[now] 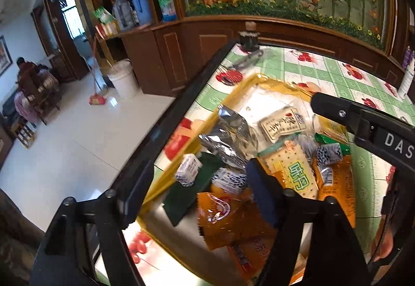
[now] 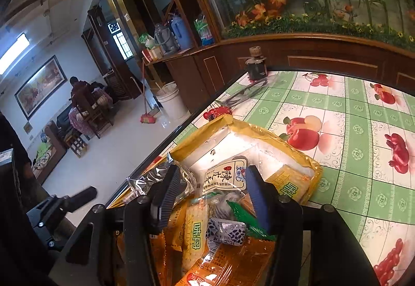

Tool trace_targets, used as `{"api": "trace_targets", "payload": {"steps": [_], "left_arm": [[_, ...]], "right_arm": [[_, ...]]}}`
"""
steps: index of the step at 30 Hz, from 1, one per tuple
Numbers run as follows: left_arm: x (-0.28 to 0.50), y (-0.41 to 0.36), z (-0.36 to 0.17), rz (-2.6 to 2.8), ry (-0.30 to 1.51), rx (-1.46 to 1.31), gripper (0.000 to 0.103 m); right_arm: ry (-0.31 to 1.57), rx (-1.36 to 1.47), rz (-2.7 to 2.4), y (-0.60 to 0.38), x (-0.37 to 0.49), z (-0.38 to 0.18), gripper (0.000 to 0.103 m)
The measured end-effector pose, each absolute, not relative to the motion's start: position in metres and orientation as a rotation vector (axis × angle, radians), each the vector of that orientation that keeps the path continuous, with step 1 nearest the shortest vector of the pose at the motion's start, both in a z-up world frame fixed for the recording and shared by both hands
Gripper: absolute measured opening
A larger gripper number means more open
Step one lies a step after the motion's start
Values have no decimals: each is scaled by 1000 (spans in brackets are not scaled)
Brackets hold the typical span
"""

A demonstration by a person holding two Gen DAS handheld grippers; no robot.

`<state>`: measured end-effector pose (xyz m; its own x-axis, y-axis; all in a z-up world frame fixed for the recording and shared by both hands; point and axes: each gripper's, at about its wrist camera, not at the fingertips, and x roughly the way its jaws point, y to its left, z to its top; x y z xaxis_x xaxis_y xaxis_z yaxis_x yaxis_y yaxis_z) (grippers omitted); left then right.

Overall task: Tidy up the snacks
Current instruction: 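Carry both white candies over the tray with both tools, then open both tools to drop the white candies into the tray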

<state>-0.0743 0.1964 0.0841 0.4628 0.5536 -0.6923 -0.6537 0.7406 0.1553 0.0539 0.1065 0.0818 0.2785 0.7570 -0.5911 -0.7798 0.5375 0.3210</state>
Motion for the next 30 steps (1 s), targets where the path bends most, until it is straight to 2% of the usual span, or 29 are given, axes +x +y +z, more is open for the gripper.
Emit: {"api": "trace_targets", "payload": {"steps": [9,12,16,19,21,23,30], "left_arm": [[-87,192,96,753,794,-151,76],[-91,181,100,733,786,-140,85],[-96,166,106,724,769,-113,85],[-98,154,112,762,762,-60,93],[-102,148,119,753,731,-50,94],[-107,147,124,723,708,-76,103],[-118,134,139,691,613,-76,103]], "right_arm": [[695,-9,1003,62,34,105,58],[670,10,996,42,25,114,58],[632,24,984,14,11,123,59],[610,47,972,-7,2,130,59],[600,58,966,-18,-3,133,59],[586,60,960,-29,-8,137,59],[566,89,936,-64,-26,143,59]]}}
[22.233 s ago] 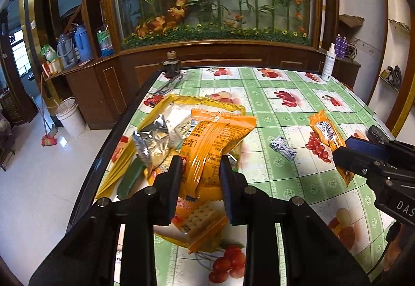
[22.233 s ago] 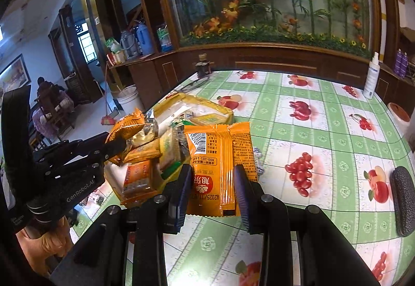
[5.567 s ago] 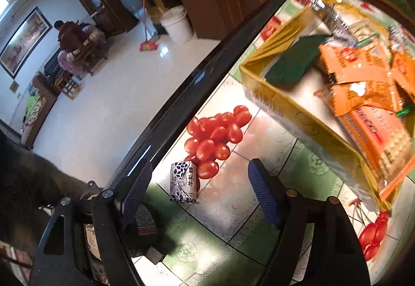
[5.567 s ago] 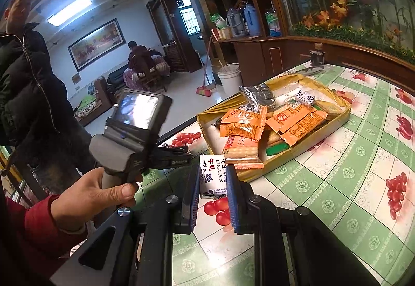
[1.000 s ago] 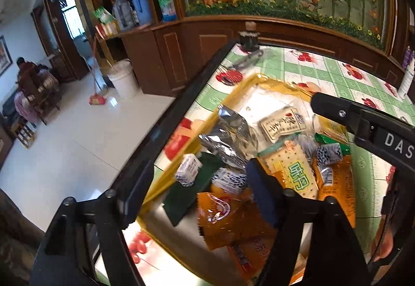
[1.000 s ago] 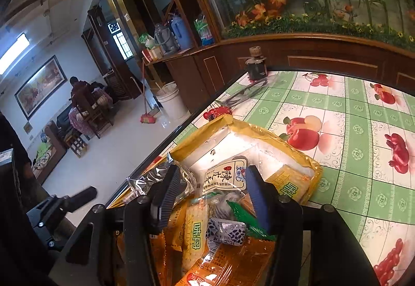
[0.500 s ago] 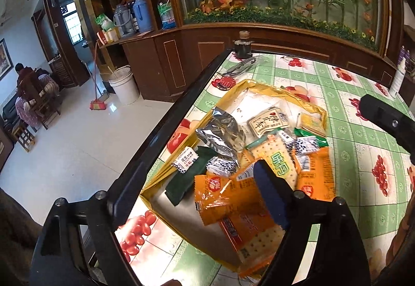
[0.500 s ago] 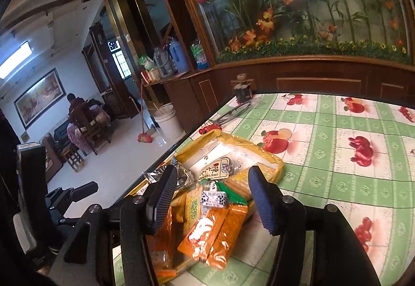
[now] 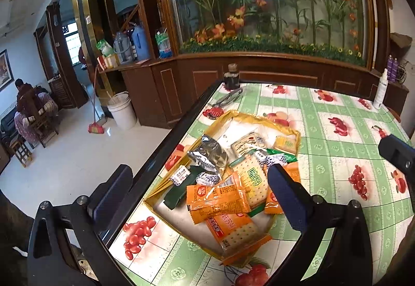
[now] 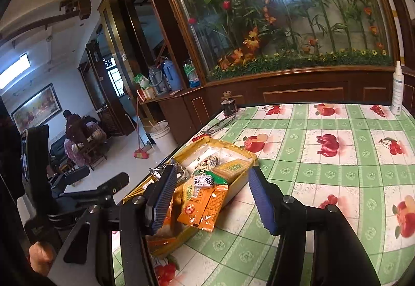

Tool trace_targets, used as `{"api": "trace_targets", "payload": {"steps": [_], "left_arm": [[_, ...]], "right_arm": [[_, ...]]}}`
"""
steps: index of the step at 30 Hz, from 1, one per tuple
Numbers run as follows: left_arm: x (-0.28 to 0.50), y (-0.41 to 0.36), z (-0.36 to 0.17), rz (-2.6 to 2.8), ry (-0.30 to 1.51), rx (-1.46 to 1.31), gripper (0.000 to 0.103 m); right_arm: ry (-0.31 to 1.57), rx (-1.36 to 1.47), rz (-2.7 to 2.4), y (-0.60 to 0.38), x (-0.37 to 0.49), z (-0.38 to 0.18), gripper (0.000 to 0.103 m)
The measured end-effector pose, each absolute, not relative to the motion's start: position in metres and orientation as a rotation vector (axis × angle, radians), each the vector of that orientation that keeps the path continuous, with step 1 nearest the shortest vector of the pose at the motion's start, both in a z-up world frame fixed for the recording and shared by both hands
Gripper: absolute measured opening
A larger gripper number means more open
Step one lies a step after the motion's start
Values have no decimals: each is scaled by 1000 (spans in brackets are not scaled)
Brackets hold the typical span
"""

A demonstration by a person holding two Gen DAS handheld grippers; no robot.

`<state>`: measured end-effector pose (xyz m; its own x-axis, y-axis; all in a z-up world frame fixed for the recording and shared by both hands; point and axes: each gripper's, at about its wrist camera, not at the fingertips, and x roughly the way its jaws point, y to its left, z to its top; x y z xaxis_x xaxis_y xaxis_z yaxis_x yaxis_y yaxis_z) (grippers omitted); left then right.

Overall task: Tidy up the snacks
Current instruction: 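Open both tools to drop the white candies into the tray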

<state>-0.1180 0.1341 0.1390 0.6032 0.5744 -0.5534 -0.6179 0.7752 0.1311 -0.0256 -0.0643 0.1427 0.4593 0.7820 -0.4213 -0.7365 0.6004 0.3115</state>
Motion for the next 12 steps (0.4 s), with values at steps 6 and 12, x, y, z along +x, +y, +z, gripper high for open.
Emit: {"api": "trace_targets", "payload": {"steps": [6,12], "left_arm": [[-126,125,147,631,587,-106,103],[-131,114,154,581,576,-147,103]], "right_arm": [[552,92,909,-92,-43,144,59],[533,99,879,-119,-59,147,59]]}}
